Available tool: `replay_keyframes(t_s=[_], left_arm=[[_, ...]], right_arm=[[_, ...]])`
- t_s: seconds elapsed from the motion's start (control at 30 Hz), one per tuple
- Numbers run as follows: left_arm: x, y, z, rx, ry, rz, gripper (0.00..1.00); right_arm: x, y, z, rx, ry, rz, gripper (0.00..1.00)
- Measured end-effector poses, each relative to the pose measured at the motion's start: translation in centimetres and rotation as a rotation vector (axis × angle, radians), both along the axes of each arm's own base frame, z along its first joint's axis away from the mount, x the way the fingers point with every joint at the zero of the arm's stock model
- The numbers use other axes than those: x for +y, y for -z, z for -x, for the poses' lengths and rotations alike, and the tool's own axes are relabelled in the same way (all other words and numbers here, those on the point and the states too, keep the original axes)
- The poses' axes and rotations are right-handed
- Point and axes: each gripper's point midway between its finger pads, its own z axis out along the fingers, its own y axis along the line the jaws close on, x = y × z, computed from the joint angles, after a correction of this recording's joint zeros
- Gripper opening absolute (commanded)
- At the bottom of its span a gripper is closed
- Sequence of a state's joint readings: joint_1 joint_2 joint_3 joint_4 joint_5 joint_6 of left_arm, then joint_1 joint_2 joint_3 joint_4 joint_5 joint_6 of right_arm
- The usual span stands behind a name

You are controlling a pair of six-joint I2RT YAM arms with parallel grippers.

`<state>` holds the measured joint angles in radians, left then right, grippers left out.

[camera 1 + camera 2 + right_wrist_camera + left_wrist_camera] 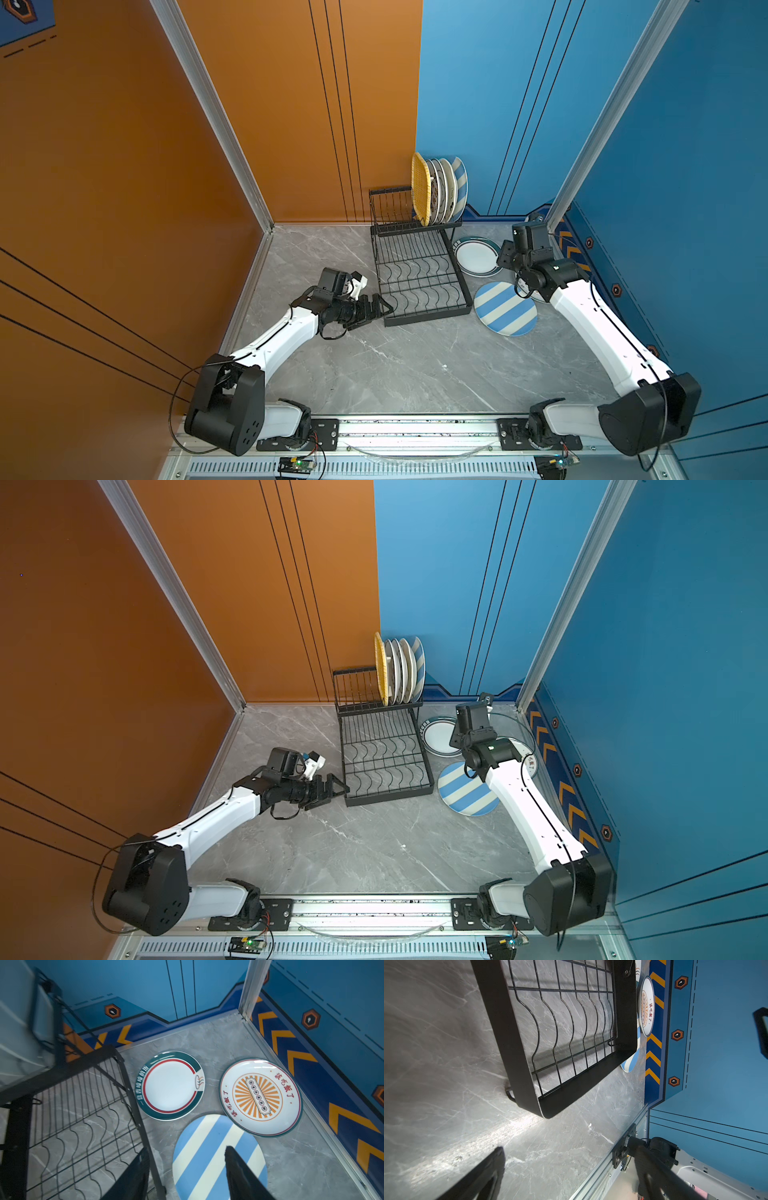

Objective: Load the plates into the dish rack
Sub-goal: 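Open the right gripper and move it down toward the striped plate, then push the blue-and-white striped plate toward the robot with the right gripper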

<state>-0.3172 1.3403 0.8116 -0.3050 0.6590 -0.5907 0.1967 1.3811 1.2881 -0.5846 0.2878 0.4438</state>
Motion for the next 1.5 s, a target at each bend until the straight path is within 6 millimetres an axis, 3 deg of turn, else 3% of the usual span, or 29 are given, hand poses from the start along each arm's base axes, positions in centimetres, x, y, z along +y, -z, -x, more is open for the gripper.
replay_keyframes(t_s=[0.23, 0.33, 0.47, 0.73, 0.93, 1.5], left_arm=[[-0.3, 0.2, 0.1, -0.001, 0.005, -0.012, 0.98], [-0.2, 0.3, 0.1, -0.001, -0.004, -0.02, 0.98], [-0.1, 0.4, -0.1, 0.001, -0.018, -0.031, 0.98], [0.1, 0.9, -0.4, 0.016, -0.045, -0.045, 0.98], [0.1, 1.8, -0.6, 0.045, -0.059, -0.059, 0.98], [-0.1, 1.6, -1.4, 0.04, -0.069, -0.062, 0.98]], right_arm=[[-3.1, 9.6, -2.6, 0.253, 0.038, -0.115, 0.69], [-3.6, 12.1, -3.9, 0.312, 0.039, -0.154, 0.6], [-3.7, 13.3, -5.9, 0.337, 0.023, -0.169, 0.44], [-4.3, 14.8, -8.8, 0.348, 0.025, -0.182, 0.26], [-5.5, 17.0, -9.2, 0.387, 0.052, -0.191, 0.22], [-5.8, 21.1, -9.2, 0.47, 0.058, -0.194, 0.16]])
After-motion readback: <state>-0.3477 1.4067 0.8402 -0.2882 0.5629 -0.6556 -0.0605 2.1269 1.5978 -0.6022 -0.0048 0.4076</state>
